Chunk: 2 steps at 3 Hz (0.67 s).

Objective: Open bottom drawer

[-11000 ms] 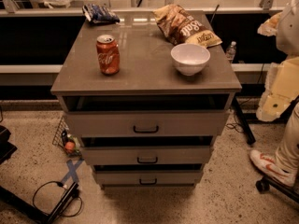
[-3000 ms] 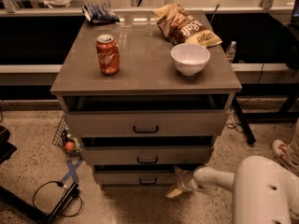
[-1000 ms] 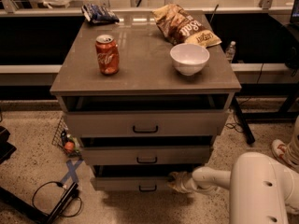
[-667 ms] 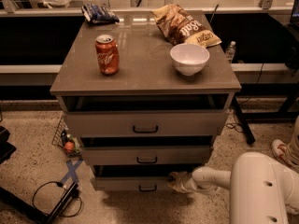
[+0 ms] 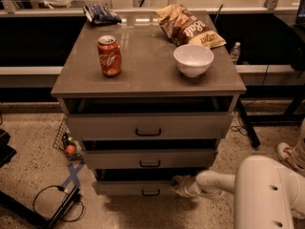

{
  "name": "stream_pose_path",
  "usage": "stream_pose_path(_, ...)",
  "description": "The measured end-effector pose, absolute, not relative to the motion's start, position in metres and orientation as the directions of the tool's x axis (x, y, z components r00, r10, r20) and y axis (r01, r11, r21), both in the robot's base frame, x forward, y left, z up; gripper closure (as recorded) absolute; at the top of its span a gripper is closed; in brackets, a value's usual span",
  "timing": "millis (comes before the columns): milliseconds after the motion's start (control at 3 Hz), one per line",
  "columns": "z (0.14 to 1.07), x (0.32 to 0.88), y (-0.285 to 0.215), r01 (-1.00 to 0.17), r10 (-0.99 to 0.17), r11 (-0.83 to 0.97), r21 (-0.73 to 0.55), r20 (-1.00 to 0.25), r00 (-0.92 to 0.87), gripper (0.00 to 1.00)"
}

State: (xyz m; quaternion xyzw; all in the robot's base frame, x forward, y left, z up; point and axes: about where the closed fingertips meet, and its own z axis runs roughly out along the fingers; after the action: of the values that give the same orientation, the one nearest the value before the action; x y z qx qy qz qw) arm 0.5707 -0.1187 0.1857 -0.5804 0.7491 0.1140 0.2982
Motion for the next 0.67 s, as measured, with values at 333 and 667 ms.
stream_pose_path(333, 0.1856, 0.5706, -0.1185, -0.938, -0.802, 0.3, -0.175, -0.579, -0.148, 0.74)
stream_pose_path(667, 0.1856, 0.5706, -0.1185, -0.938, -0.802, 0.3, -0.175, -0.579, -0.148, 0.51)
